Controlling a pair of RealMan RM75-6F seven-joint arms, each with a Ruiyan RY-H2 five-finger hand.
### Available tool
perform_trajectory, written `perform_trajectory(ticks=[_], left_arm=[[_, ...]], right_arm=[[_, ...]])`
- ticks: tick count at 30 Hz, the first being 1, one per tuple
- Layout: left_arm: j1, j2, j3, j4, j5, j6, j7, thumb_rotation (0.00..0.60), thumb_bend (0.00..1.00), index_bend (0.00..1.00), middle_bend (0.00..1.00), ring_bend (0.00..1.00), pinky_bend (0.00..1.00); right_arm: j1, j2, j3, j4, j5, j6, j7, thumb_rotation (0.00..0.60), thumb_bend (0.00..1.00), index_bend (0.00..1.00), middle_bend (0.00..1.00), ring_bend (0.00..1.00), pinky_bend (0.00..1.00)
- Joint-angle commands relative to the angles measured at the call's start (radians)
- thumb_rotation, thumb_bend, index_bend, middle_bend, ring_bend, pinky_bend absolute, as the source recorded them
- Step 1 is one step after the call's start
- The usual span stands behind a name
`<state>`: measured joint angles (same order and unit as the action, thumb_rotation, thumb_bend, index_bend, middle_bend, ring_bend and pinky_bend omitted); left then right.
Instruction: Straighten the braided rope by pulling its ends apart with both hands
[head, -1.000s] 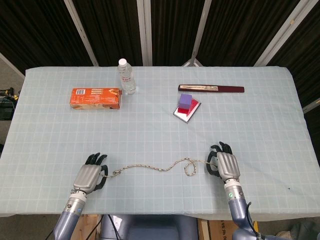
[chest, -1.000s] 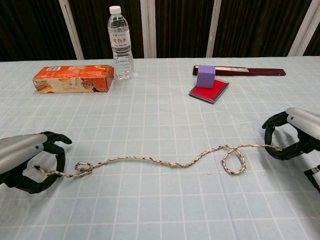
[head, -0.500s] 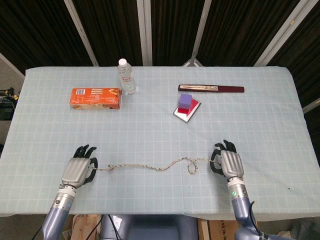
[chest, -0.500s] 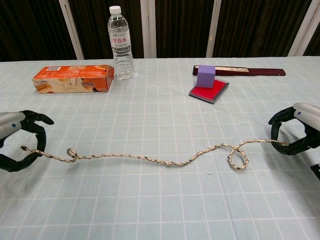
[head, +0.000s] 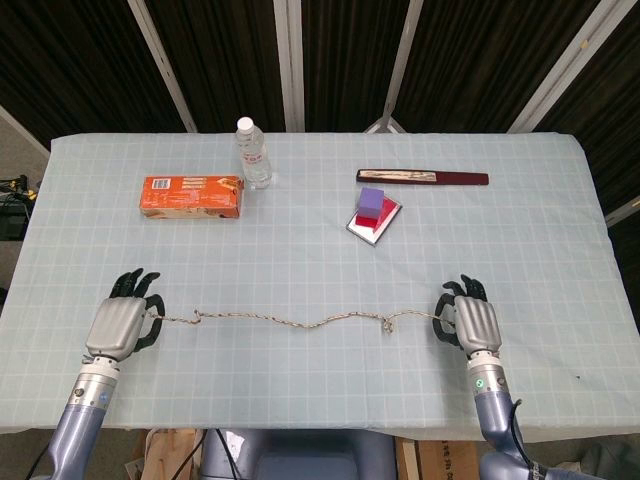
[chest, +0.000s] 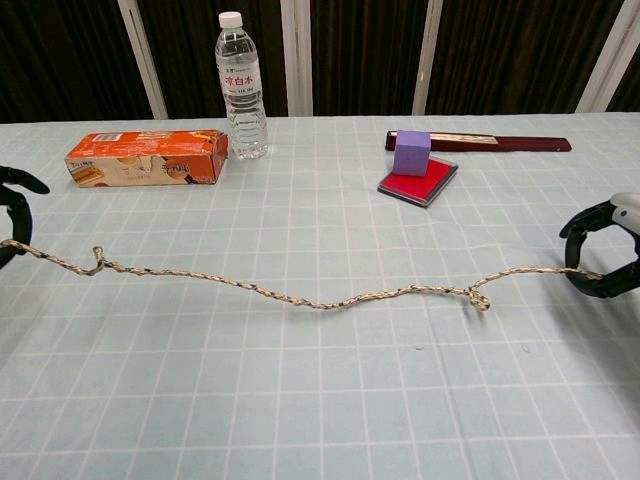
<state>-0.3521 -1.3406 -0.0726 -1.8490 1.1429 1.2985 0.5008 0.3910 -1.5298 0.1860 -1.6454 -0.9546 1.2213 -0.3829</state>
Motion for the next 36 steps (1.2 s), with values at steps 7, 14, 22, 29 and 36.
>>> perform_trajectory(ticks=[7,14,22,29,36], left_arm=[[0.023,0.055,0.015,0.01,0.025,0.003,-0.056,0.6,0.67,0.6,0.11,0.0,0.0],[0.031,0.065,0.021,0.021,0.026,-0.004,-0.074,0.6,0.67,0.6,0.11,0.0,0.0],[0.035,0.055,0.024,0.039,0.027,-0.005,-0.076,0.6,0.67,0.6,0.11,0.0,0.0],[0.042,0.057,0.023,0.068,0.015,-0.014,-0.096,0.6,0.67,0.6,0.11,0.0,0.0],[0.044,0.045,0.028,0.091,0.014,-0.023,-0.097,0.6,0.67,0.6,0.11,0.0,0.0]], right_arm=[[-0.006,0.037,0.011,0.03,0.018,-0.002,0.006,0.6,0.47,0.63,0.25,0.03,0.0],[-0.014,0.054,0.006,0.042,0.031,-0.01,0.01,0.6,0.47,0.63,0.25,0.03,0.0],[-0.016,0.05,0.0,0.061,0.035,-0.008,0.004,0.6,0.47,0.63,0.25,0.03,0.0],[-0.019,0.049,-0.001,0.093,0.056,-0.017,0.0,0.6,0.47,0.63,0.25,0.03,0.0],[-0.022,0.042,-0.009,0.104,0.054,-0.022,-0.002,0.6,0.47,0.63,0.25,0.03,0.0]])
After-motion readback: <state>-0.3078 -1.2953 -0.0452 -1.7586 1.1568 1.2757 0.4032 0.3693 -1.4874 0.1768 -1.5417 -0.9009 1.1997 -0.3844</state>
